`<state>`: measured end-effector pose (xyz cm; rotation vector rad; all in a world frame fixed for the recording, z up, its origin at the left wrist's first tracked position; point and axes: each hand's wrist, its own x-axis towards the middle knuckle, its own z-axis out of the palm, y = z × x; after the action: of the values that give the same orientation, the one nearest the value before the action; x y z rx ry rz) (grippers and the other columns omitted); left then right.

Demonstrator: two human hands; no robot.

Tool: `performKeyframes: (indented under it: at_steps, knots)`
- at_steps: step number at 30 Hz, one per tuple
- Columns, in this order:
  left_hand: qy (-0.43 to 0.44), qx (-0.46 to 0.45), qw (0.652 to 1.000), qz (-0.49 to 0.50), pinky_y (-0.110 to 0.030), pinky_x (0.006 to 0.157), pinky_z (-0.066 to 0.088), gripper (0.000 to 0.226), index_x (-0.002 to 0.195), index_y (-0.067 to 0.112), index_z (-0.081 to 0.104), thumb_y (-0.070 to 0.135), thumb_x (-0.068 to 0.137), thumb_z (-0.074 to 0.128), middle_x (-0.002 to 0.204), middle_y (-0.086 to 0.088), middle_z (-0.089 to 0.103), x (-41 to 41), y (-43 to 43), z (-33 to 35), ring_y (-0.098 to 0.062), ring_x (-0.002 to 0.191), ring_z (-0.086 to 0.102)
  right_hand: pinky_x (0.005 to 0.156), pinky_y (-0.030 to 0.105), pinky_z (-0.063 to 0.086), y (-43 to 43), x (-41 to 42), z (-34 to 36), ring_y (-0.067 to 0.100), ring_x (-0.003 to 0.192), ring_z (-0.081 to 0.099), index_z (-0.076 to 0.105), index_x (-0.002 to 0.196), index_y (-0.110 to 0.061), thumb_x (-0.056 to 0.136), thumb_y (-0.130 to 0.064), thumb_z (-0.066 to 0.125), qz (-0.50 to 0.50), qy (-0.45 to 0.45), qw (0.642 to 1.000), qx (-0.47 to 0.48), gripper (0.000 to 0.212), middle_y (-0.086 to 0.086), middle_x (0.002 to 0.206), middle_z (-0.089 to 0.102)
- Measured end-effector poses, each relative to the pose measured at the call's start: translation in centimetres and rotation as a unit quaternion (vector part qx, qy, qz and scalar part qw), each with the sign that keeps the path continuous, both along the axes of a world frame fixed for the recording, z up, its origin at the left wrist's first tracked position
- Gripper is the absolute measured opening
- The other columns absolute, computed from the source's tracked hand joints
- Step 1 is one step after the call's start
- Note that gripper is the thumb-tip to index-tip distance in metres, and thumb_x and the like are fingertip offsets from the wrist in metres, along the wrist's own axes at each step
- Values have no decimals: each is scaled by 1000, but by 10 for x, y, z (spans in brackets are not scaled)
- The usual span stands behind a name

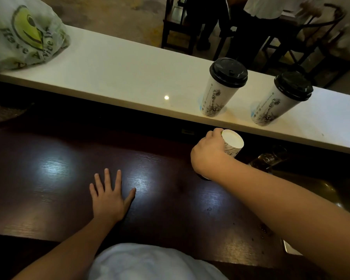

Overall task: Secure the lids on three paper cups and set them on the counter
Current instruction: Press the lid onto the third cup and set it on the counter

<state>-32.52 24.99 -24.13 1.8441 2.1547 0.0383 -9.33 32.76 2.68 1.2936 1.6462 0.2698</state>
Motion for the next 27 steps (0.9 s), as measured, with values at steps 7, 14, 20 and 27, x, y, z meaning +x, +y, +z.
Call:
performKeyframes:
  at_steps: [7, 14, 20, 27]
  knots:
    - [5, -5, 1000, 3, -59, 120, 2, 101, 160, 27, 13, 86, 80, 0, 167, -18, 8, 0, 0, 1, -46, 152, 1, 112, 60, 25, 3, -1, 13, 43, 131, 41, 55, 134, -16, 97, -29, 52, -20, 56, 998, -7, 39, 15, 138, 54]
    - [11, -19, 1000, 2, -58, 120, -2, 99, 160, 28, 4, 85, 80, 4, 168, -16, -1, 0, 1, 2, -44, 153, -6, 99, 47, 37, 7, 12, 26, 32, 115, 52, 59, 100, -16, 77, -16, 73, -65, 190, 978, -48, 27, 9, 118, 61]
    - [-57, -76, 995, 37, -59, 120, -6, 96, 160, 28, 6, 82, 84, 28, 169, -14, -8, 4, 12, 17, -43, 152, -15, 90, 35, 57, 10, 47, 23, 15, 107, 65, 56, 126, -24, 63, -9, 86, -199, 663, 717, -83, 72, -3, 114, 67]
    - [-476, -6, 879, 39, -28, 92, 53, 52, 126, 30, 60, 27, 78, 80, 130, -5, 67, 33, 53, 130, -14, 108, 68, 97, 33, 56, -4, 40, -8, 13, 115, 67, 55, 129, -23, 67, 14, 82, -301, 845, 440, -34, 77, 1, 120, 72]
